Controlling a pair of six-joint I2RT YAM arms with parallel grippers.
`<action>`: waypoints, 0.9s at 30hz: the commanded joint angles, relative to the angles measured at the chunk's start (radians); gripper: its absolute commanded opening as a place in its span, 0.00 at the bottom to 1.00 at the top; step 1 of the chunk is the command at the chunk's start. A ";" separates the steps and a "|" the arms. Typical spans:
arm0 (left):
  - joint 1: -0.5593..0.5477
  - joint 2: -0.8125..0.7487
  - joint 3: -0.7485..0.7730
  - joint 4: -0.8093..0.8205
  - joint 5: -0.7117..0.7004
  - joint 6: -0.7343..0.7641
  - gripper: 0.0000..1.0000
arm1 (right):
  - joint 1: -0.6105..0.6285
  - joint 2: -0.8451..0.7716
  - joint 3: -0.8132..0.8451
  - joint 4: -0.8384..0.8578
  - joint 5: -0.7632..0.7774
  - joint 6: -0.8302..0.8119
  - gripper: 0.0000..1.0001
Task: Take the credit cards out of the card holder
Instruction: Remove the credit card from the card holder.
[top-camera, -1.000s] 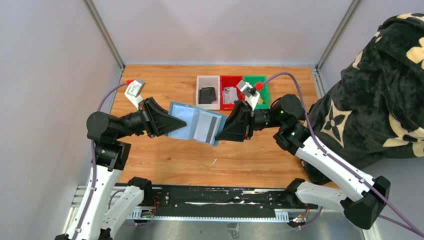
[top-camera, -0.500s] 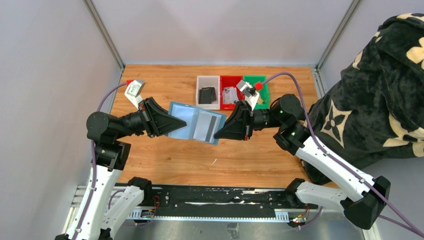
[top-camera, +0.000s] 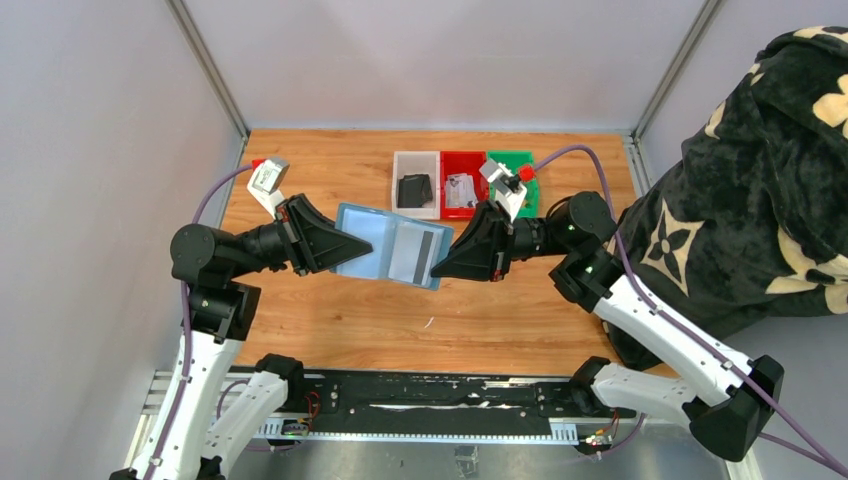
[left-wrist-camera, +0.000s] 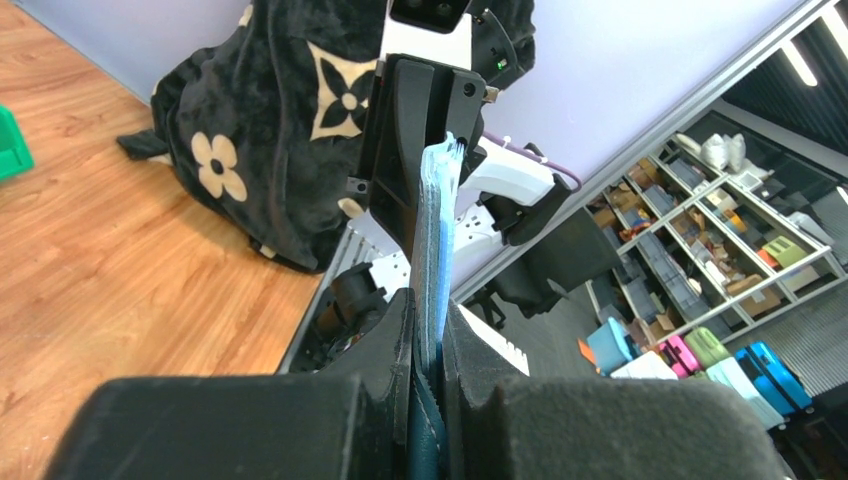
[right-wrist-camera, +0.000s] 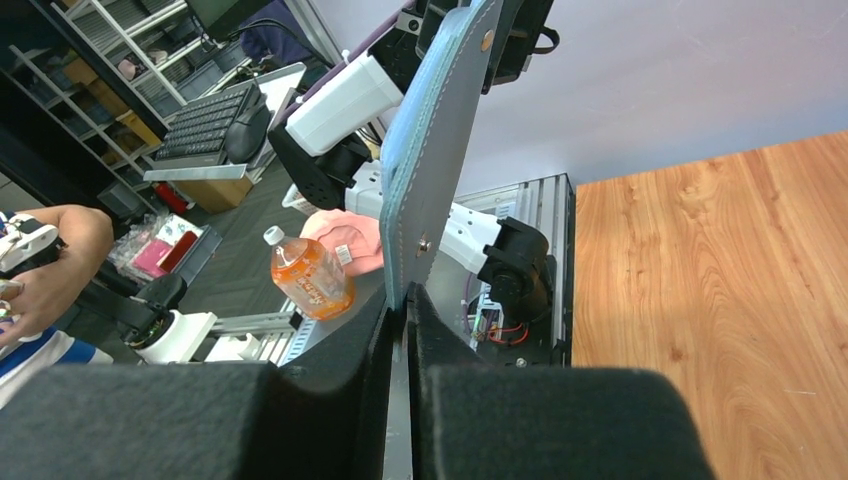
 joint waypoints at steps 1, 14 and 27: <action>0.000 -0.011 0.028 0.019 0.018 -0.007 0.00 | 0.011 -0.004 0.015 0.067 -0.038 0.028 0.11; 0.000 -0.007 0.023 0.019 0.017 0.010 0.00 | 0.011 0.012 -0.028 0.046 0.148 0.099 0.21; 0.000 -0.007 0.014 0.015 0.037 0.017 0.00 | 0.095 0.028 0.065 -0.171 0.275 -0.088 0.27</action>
